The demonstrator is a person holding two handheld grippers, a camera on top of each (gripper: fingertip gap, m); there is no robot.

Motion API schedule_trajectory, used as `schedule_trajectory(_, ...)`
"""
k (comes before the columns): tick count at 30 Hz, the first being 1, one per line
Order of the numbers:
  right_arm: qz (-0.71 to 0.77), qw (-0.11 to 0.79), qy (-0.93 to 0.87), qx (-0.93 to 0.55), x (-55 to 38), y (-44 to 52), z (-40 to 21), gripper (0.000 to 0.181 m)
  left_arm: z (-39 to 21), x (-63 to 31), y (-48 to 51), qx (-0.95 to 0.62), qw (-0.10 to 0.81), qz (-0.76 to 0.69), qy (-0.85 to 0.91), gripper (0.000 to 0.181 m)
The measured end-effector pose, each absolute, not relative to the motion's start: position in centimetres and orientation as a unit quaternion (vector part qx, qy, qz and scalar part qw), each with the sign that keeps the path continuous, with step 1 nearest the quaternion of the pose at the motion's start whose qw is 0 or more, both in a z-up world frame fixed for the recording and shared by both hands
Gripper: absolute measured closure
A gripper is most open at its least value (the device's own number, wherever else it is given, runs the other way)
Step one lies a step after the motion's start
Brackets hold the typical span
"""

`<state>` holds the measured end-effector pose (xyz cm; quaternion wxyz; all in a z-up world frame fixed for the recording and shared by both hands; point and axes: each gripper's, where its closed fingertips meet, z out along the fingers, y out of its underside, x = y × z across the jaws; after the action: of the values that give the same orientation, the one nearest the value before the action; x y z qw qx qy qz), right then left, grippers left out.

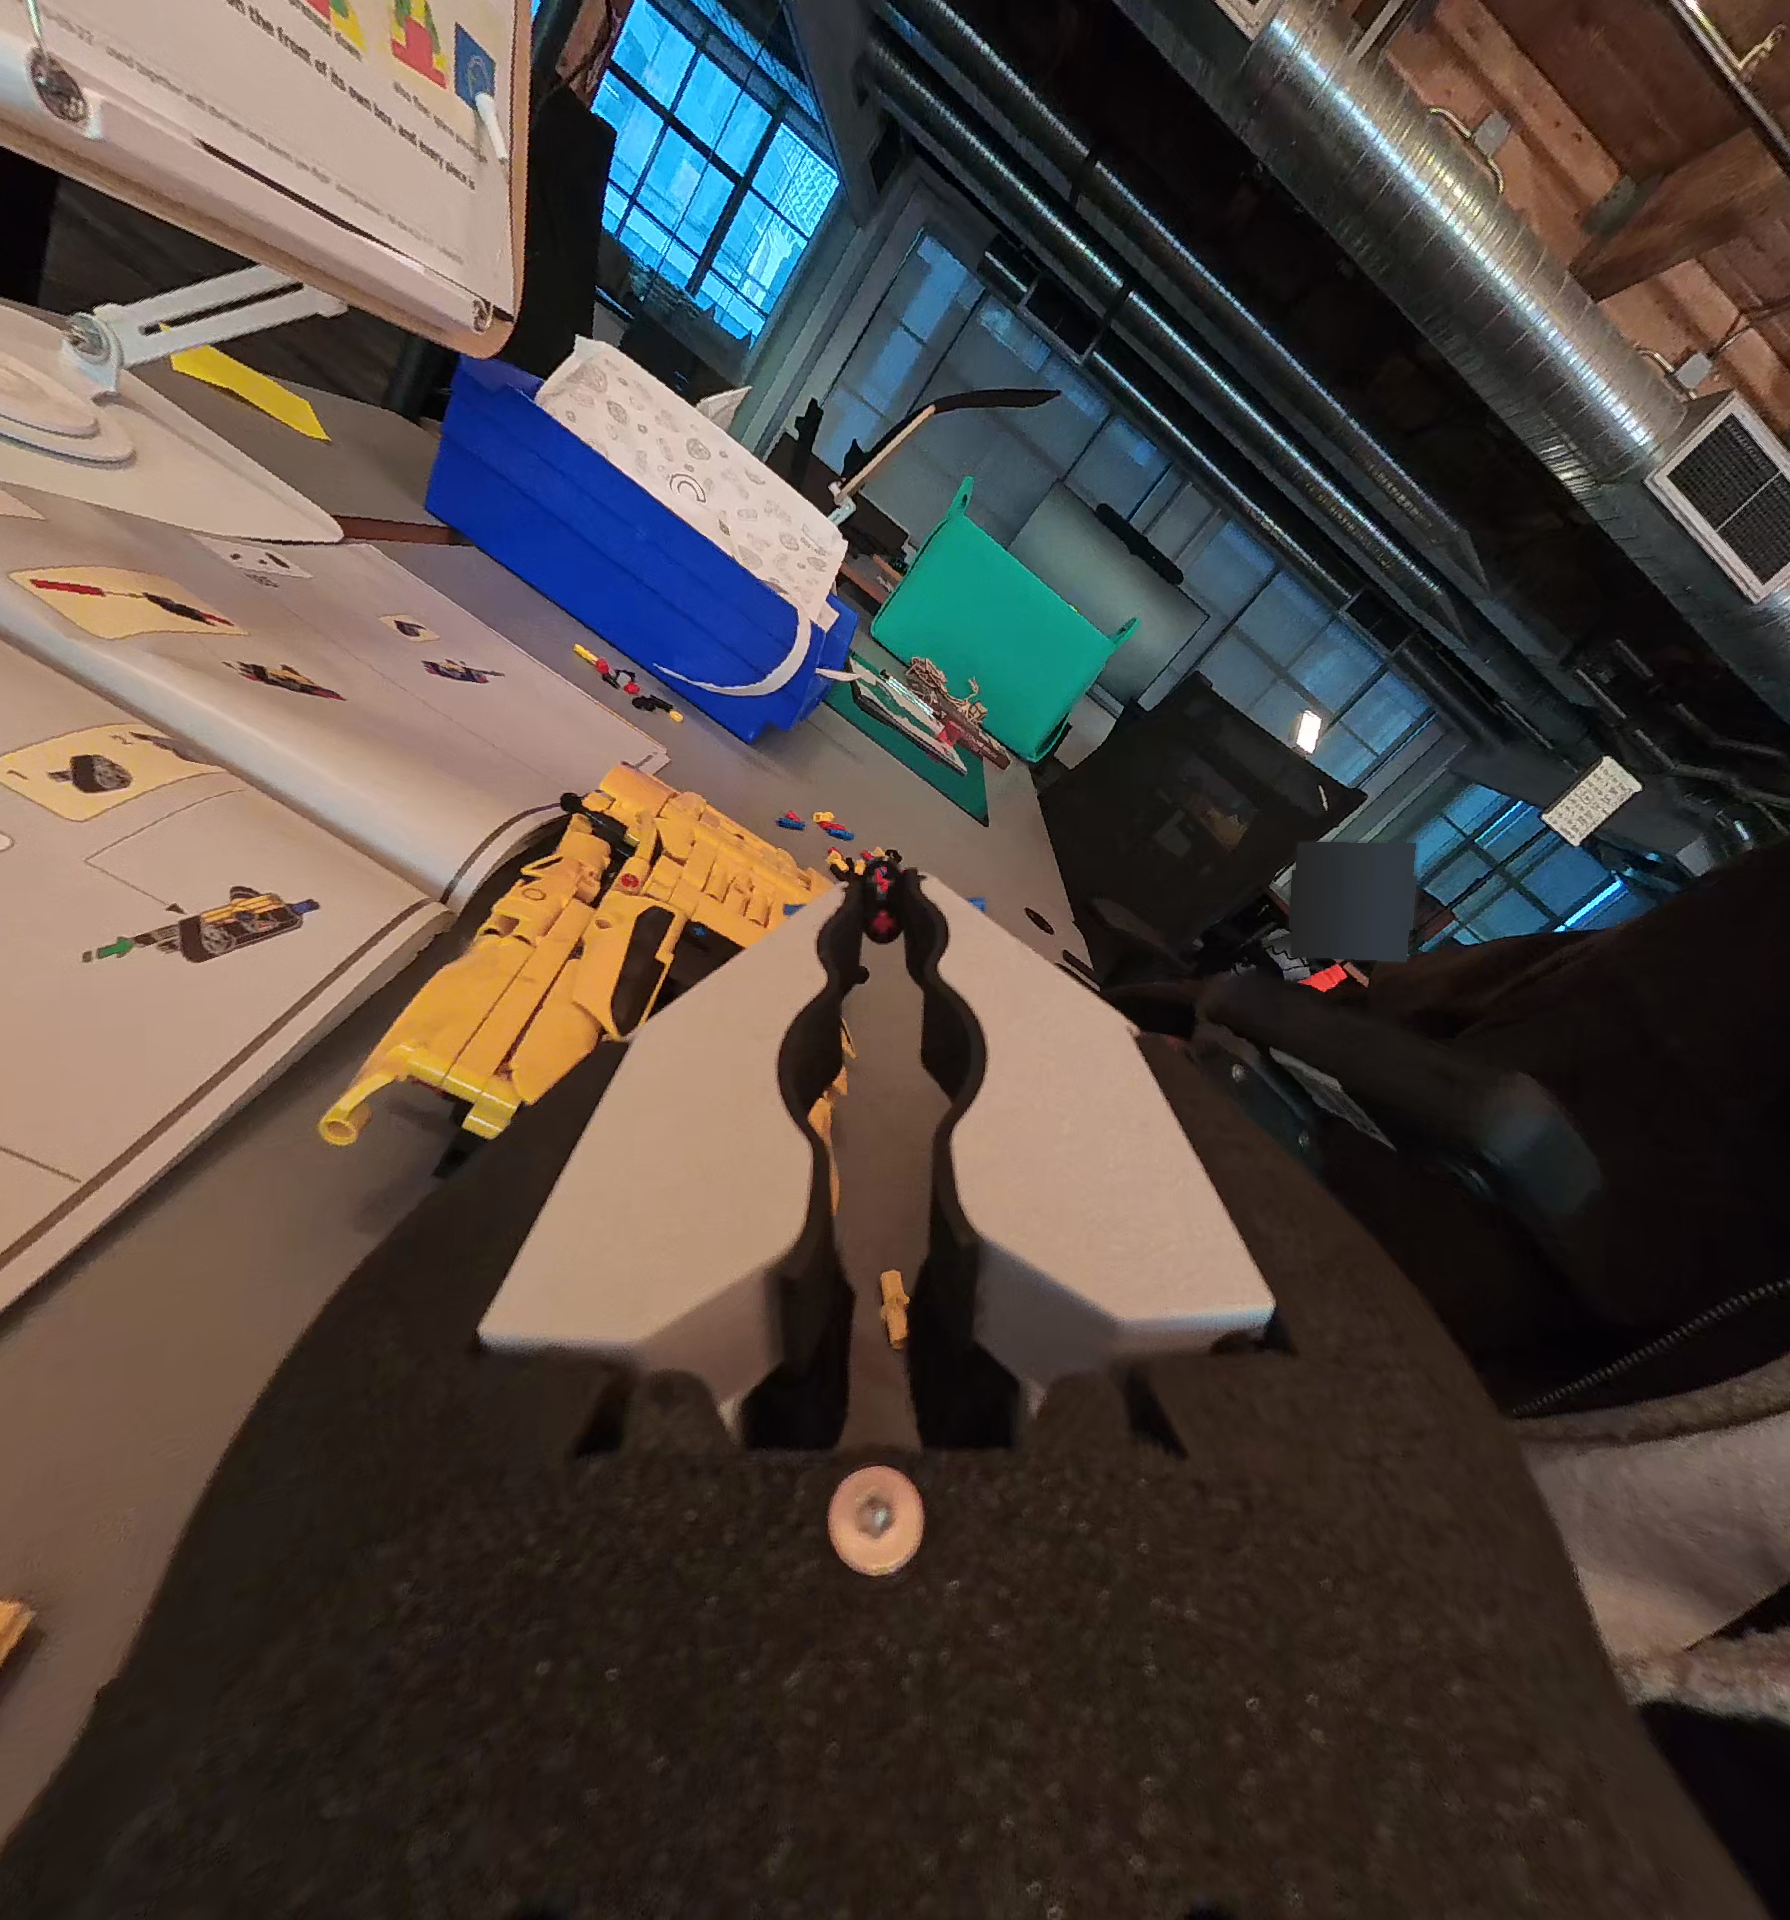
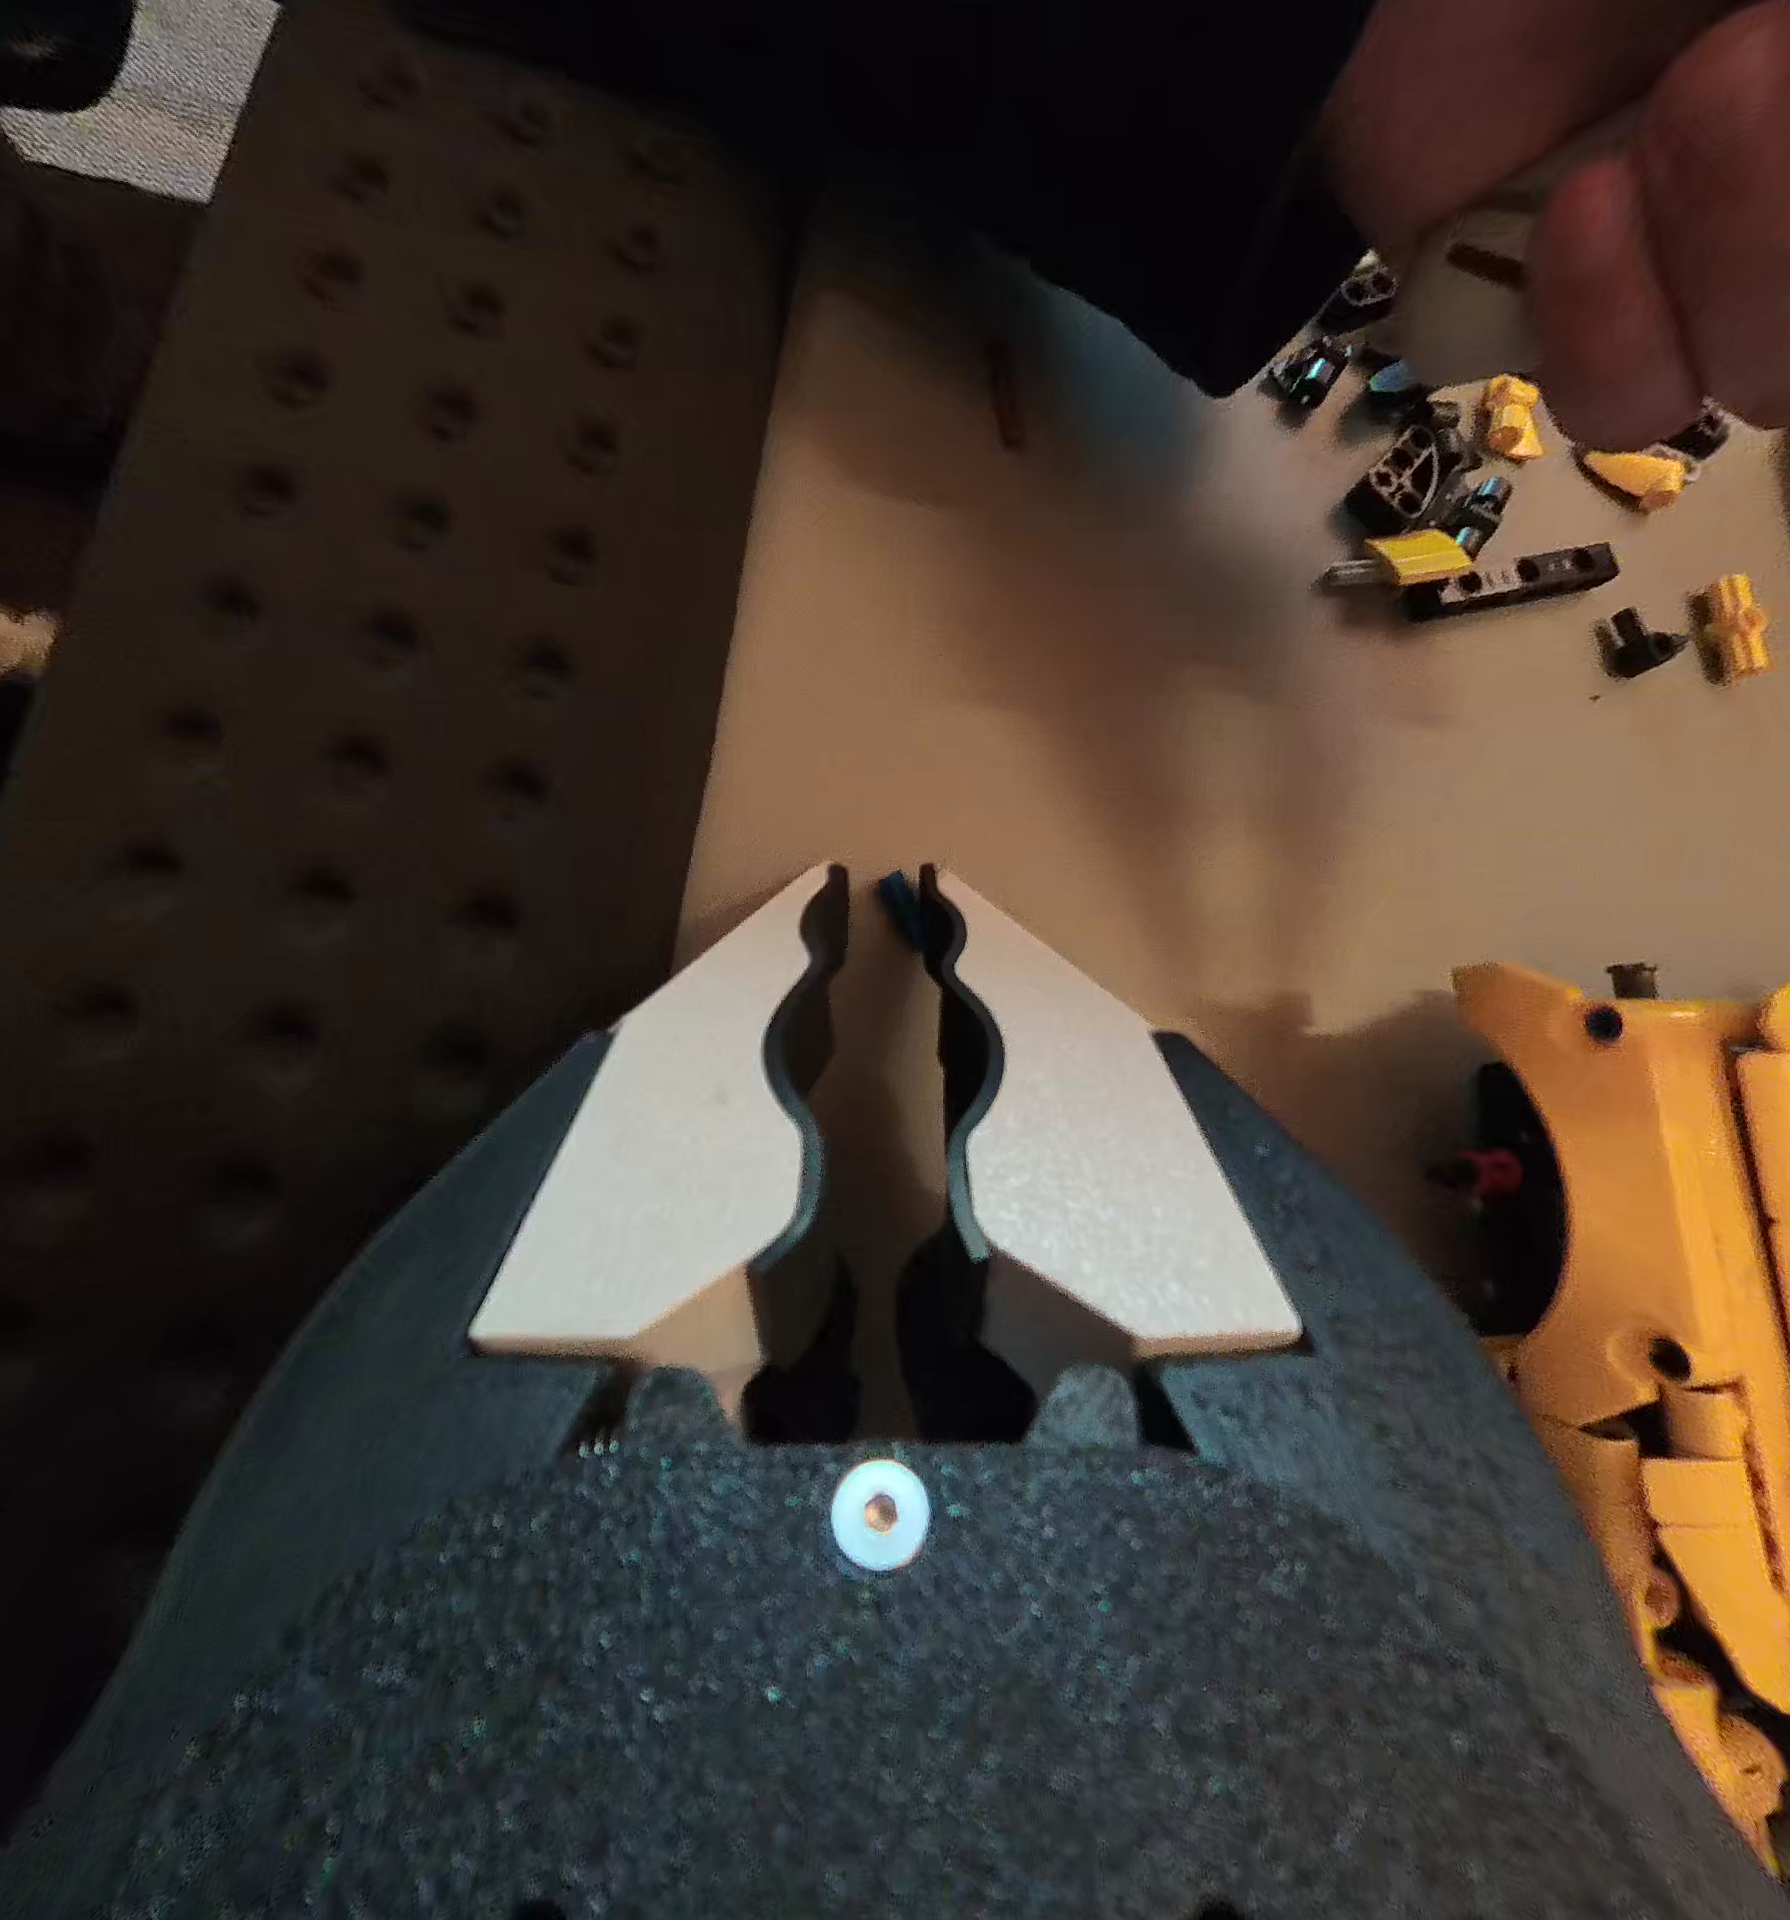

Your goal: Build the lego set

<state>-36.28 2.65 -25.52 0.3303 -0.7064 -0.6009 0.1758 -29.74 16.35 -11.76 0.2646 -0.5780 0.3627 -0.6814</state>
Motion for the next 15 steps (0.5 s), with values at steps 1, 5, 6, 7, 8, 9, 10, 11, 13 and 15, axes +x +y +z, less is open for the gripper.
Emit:
schedule_trajectory(1,0.183,0.329,-0.601,-0.705,-36.1,2.5,-25.4,0.169,-11.8,-29.7,16.4,-0.578,0.264,-0.681,0.363,0.174)
schedule_trajectory(5,0.205,0.337,-0.593,-0.702,-35.4,3.0,-24.4,0.169,-12.1,-29.5,16.1,-0.580,0.258,-0.680,0.368,0.174)
schedule_trajectory(6,0.213,0.338,-0.589,-0.702,-35.3,3.0,-24.1,0.169,-12.2,-29.4,16.1,-0.581,0.258,-0.679,0.369,0.175)
schedule_trajectory(7,0.222,0.336,-0.588,-0.702,-35.2,2.9,-23.9,0.169,-12.3,-29.4,16.1,-0.581,0.257,-0.678,0.369,0.175)
schedule_trajectory(8,0.224,0.332,-0.586,-0.704,-35.1,2.9,-24.0,0.169,-12.3,-29.4,16.2,-0.582,0.256,-0.678,0.369,0.175)
schedule_trajectory(9,0.223,0.328,-0.588,-0.704,-35.1,2.8,-24.1,0.169,-12.4,-29.4,16.2,-0.582,0.256,-0.678,0.368,0.175)
schedule_trajectory(10,0.221,0.320,-0.596,-0.703,-35.2,2.5,-24.4,0.169,-12.4,-29.4,16.2,-0.582,0.256,-0.679,0.367,0.175)
schedule_trajectory(11,0.215,0.315,-0.604,-0.700,-35.3,2.2,-24.6,0.169,-12.4,-29.4,16.3,-0.583,0.256,-0.678,0.367,0.175)
schedule_trajectory(13,0.200,0.307,-0.619,-0.695,-35.5,1.9,-25.0,0.169,-12.5,-29.4,16.3,-0.584,0.255,-0.678,0.366,0.174)
schedule_trajectory(15,0.171,0.306,-0.629,-0.694,-35.5,2.4,-25.3,0.168,-12.6,-29.4,16.3,-0.585,0.254,-0.677,0.367,0.174)
